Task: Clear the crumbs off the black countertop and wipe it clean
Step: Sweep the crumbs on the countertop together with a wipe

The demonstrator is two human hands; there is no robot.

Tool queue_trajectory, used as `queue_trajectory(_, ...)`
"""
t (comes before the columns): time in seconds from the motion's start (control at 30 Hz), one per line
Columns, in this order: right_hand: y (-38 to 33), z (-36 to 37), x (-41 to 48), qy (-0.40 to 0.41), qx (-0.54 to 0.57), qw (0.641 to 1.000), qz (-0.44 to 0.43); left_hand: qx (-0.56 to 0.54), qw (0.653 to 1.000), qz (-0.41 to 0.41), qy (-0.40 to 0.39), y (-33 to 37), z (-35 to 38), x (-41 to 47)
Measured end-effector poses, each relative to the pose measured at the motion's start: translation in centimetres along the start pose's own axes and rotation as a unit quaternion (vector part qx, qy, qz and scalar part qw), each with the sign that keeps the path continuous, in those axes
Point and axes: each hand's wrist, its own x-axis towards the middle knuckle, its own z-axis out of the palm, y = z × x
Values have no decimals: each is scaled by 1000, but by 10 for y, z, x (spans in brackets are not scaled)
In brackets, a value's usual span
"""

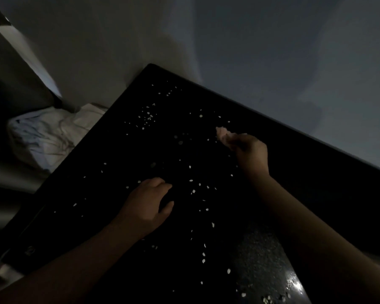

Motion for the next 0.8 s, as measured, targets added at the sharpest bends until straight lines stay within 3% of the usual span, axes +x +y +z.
queue_trajectory(0.13, -3, -1, -66, -92, 40, 993, -62, 3, 1000, -13, 21, 5, -1, -1)
queue_trajectory(0.33, -10, -23, -128, -113, 59, 989, -72, 23, 1000, -1, 10, 6, -4, -3)
queue_trajectory(0.5, -37, -33, -87, -12, 184, 981, -61, 45, 999, 3, -4, 9, -4, -3)
queue_trajectory(0.63, -35, -29, -16, 34, 248, 967, 42, 31, 999, 5, -10, 8, -5, 0)
queue_trajectory(0.8, -20, -11, 61, 91, 79, 992, 40, 15, 1000, 20, -5, 11, -10, -4)
